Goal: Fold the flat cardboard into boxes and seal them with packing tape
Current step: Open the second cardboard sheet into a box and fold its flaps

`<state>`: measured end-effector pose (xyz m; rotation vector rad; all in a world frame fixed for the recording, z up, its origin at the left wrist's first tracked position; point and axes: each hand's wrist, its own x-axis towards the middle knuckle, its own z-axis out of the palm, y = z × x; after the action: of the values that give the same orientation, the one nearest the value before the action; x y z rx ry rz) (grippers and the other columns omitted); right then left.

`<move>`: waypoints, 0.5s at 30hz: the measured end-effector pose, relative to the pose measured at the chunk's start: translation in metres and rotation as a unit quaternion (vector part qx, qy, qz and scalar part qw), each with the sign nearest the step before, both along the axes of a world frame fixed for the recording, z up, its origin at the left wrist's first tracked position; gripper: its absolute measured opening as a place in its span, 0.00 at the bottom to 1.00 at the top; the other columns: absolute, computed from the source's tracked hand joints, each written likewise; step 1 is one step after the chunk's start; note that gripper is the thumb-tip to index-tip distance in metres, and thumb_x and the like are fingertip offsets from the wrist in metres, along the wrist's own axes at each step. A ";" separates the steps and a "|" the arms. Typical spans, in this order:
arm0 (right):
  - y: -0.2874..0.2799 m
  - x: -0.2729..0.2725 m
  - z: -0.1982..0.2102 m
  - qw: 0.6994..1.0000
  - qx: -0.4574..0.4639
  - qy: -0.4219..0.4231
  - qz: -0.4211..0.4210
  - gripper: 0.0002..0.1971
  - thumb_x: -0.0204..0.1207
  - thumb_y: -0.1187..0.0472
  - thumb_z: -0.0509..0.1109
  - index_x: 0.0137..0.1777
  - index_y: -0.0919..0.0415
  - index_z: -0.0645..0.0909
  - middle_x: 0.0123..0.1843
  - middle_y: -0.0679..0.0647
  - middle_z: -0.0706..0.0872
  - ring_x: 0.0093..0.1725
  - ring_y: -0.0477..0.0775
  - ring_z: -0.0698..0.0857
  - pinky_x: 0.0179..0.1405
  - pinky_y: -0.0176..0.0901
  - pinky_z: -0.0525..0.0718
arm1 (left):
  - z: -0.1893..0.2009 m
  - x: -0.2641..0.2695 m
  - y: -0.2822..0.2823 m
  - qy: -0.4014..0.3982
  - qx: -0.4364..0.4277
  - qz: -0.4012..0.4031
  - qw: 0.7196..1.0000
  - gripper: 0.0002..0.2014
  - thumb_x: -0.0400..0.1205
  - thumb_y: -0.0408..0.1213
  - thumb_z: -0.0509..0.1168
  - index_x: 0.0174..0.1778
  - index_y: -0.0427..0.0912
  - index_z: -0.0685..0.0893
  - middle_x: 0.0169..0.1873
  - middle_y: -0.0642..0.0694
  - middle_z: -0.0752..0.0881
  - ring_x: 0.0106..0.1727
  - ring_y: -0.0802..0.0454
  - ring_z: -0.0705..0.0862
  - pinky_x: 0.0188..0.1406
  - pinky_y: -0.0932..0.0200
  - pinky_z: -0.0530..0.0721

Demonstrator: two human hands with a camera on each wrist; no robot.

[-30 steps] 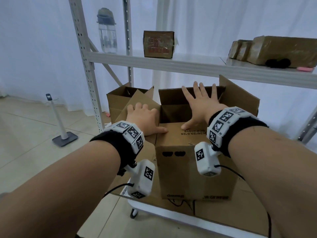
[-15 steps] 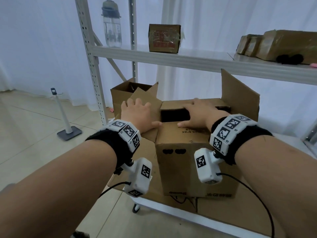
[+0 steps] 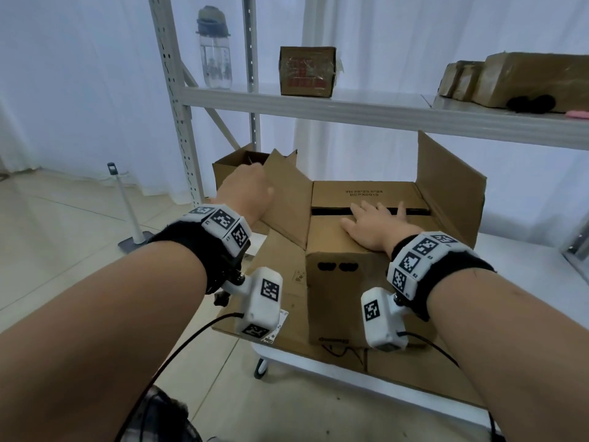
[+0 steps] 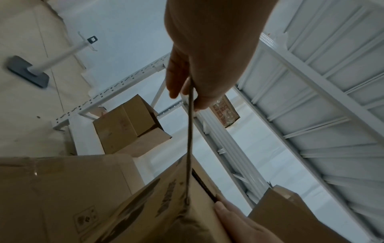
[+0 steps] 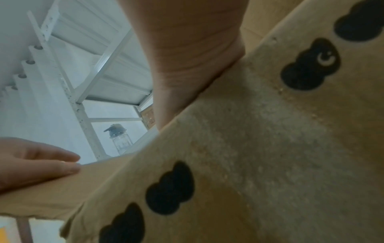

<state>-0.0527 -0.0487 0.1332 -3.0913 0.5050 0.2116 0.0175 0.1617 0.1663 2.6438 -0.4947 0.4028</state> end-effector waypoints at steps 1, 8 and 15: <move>-0.003 -0.002 -0.001 1.000 0.009 -0.004 -0.008 0.30 0.86 0.43 0.40 0.87 0.51 0.48 0.88 0.52 0.47 0.86 0.62 0.45 0.79 0.73 0.32 | 0.001 -0.004 -0.003 -0.009 -0.048 -0.017 0.999 0.11 0.83 0.32 0.58 0.58 0.32 0.78 0.54 0.36 0.84 0.51 0.41 0.82 0.45 0.55 0.74; -0.006 -0.013 -0.001 0.998 0.056 -0.031 -0.014 0.31 0.86 0.39 0.43 0.86 0.50 0.53 0.88 0.52 0.49 0.86 0.62 0.48 0.79 0.73 0.37 | 0.003 -0.042 -0.041 0.063 -0.346 -0.172 0.920 0.29 0.84 0.36 0.60 0.82 0.42 0.61 0.68 0.47 0.80 0.63 0.52 0.81 0.63 0.57 0.80; -0.012 -0.027 0.010 0.976 0.129 -0.172 0.017 0.14 0.82 0.58 0.60 0.65 0.58 0.78 0.66 0.59 0.83 0.64 0.62 0.79 0.70 0.59 0.74 | -0.024 -0.052 -0.067 0.025 -0.012 -0.226 0.974 0.19 0.79 0.48 0.67 0.66 0.47 0.81 0.54 0.49 0.87 0.54 0.49 0.84 0.56 0.51 0.83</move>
<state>-0.0796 -0.0608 0.1430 -2.7951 0.3762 -0.2376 -0.0349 0.0952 0.1421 2.4106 -1.0357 0.1972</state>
